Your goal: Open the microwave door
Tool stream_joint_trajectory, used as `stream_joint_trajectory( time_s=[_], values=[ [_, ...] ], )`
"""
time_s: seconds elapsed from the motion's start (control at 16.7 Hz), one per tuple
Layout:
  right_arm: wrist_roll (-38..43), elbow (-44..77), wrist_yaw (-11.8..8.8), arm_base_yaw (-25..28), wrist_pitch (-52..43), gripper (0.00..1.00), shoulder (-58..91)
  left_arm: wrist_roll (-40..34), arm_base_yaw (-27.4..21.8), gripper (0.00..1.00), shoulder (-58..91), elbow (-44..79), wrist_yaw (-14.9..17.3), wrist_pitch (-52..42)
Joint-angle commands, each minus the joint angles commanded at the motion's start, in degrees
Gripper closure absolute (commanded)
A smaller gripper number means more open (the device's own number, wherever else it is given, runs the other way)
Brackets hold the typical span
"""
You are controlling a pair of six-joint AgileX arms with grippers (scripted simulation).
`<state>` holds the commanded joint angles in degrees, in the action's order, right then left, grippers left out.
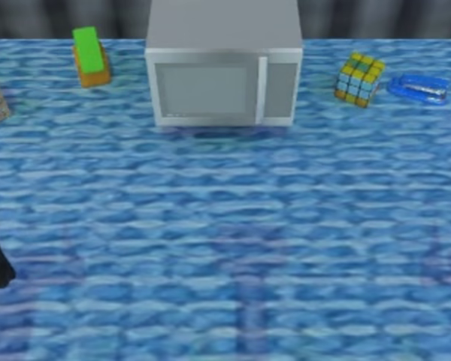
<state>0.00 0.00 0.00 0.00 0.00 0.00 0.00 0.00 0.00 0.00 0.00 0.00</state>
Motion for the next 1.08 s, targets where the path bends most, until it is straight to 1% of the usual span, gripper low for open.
stream_joint_trajectory(
  time_s=[0.24, 0.48, 0.72, 1.08],
  values=[
    [0.0, 0.0, 0.0, 0.0, 0.0, 0.0, 0.0, -0.6, -0.86, 0.0, 1.75, 1.69, -0.49, -0.87],
    [0.0, 0.0, 0.0, 0.0, 0.0, 0.0, 0.0, -4.22, -5.52, 0.0, 12.58, 11.87, -3.33, -5.45],
    [0.0, 0.0, 0.0, 0.0, 0.0, 0.0, 0.0, -10.42, -12.8, 0.0, 32.73, 29.48, -7.8, -11.97],
    [0.0, 0.0, 0.0, 0.0, 0.0, 0.0, 0.0, -21.71, -25.44, 0.0, 71.63, 61.9, -15.33, -22.05]
  ],
)
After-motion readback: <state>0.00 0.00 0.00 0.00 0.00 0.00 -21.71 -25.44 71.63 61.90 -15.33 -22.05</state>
